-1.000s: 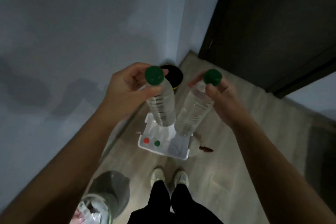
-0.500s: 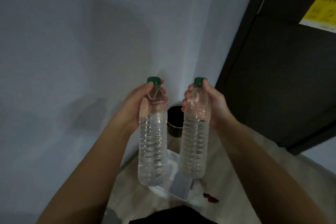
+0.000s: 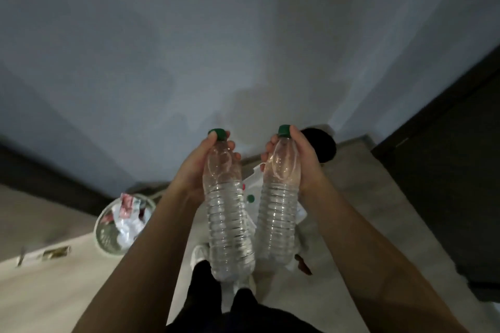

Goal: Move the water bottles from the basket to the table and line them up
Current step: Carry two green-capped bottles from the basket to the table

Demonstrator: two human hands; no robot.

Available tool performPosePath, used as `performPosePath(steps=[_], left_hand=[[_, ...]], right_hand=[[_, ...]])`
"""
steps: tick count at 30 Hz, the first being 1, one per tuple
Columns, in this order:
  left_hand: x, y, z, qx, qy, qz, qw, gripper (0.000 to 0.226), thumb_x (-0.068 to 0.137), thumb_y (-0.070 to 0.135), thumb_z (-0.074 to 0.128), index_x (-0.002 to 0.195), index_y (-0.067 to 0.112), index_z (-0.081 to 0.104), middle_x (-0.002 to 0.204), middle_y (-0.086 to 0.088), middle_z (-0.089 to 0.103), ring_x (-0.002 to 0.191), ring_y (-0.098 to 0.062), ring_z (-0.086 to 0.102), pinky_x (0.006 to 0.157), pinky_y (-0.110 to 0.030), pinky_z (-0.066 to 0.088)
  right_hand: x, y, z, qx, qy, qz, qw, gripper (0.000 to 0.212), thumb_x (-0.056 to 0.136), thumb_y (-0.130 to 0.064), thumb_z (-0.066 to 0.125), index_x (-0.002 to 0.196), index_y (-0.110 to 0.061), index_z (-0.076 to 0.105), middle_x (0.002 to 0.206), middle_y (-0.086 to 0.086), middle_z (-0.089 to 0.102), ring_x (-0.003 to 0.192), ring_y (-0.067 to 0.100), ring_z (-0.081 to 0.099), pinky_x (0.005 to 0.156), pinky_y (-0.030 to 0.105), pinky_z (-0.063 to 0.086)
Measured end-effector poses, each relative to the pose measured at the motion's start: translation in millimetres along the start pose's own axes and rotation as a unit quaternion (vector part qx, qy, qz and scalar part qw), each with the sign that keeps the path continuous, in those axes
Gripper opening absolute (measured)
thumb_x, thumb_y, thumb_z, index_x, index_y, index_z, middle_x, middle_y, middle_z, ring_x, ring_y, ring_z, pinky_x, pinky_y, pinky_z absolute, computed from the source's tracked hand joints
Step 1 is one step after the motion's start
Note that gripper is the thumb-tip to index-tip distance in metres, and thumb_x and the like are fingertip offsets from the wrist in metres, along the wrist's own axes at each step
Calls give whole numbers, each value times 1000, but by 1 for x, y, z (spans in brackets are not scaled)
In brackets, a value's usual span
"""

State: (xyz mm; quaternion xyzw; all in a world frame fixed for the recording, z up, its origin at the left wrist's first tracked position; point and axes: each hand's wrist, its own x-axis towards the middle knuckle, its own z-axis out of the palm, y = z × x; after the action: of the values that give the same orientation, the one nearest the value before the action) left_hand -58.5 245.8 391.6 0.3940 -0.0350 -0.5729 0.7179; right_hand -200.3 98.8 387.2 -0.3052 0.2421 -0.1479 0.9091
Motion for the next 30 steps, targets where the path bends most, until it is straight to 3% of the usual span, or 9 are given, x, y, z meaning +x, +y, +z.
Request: performPosePath(steps=[4, 7, 10, 14, 21, 23, 26, 30], left_hand=[[-43, -1, -40, -3, 33, 45, 998, 49, 75, 48, 69, 109, 14, 61, 88, 2, 64, 79, -17, 65, 69, -35, 54], [-81, 0, -63, -54, 58, 71, 994, 43, 68, 44, 77, 95, 13, 63, 83, 1, 63, 72, -16, 64, 68, -32, 55], [-122, 6, -90, -104, 43, 98, 989, 53, 53, 40, 91, 85, 13, 59, 78, -2, 63, 69, -18, 64, 66, -30, 55], [-188, 17, -134, -134, 57, 134, 980, 50, 53, 40, 91, 81, 13, 60, 78, -5, 65, 73, -21, 66, 70, -32, 56], [-335, 28, -232, -95, 143, 193, 966, 48, 50, 45, 90, 75, 12, 65, 71, -5, 63, 63, -22, 64, 59, -30, 54], [-381, 27, -260, -92, 177, 208, 958, 42, 59, 45, 85, 75, 11, 65, 70, -6, 63, 62, -22, 64, 58, -29, 54], [-443, 27, -292, -111, 220, 228, 942, 38, 87, 42, 54, 69, 11, 65, 67, -6, 63, 57, -21, 63, 55, -27, 53], [-509, 30, -323, -101, 289, 249, 919, 41, 87, 41, 47, 67, 11, 66, 62, -7, 64, 53, -20, 62, 54, -26, 50]], right_hand=[[7, 31, 18, -26, -42, 42, 998, 38, 85, -49, 56, 75, -12, 58, 69, 3, 62, 61, 20, 63, 65, 31, 52], [13, 56, 41, -43, -96, 59, 993, 41, 73, -50, 73, 77, -11, 60, 69, 3, 62, 61, 21, 64, 64, 34, 53], [15, 85, 69, -56, -139, 73, 986, 44, 68, -50, 78, 75, -11, 61, 65, 3, 60, 59, 20, 63, 63, 33, 55], [9, 136, 116, -76, -177, 106, 976, 44, 63, -48, 83, 72, -9, 63, 62, 5, 61, 58, 22, 64, 61, 33, 57], [-28, 257, 211, -106, -226, 137, 959, 46, 64, -48, 82, 74, -11, 58, 64, 5, 59, 59, 22, 63, 61, 34, 56], [-39, 294, 238, -103, -240, 153, 953, 42, 66, -47, 80, 73, -10, 60, 63, 5, 60, 58, 22, 64, 61, 33, 56], [-50, 347, 276, -123, -260, 167, 943, 41, 67, -49, 79, 71, -12, 62, 62, 5, 61, 58, 23, 65, 63, 34, 52], [-60, 409, 321, -142, -285, 213, 924, 42, 64, -49, 81, 71, -12, 62, 64, 5, 62, 60, 22, 64, 63, 34, 55]])
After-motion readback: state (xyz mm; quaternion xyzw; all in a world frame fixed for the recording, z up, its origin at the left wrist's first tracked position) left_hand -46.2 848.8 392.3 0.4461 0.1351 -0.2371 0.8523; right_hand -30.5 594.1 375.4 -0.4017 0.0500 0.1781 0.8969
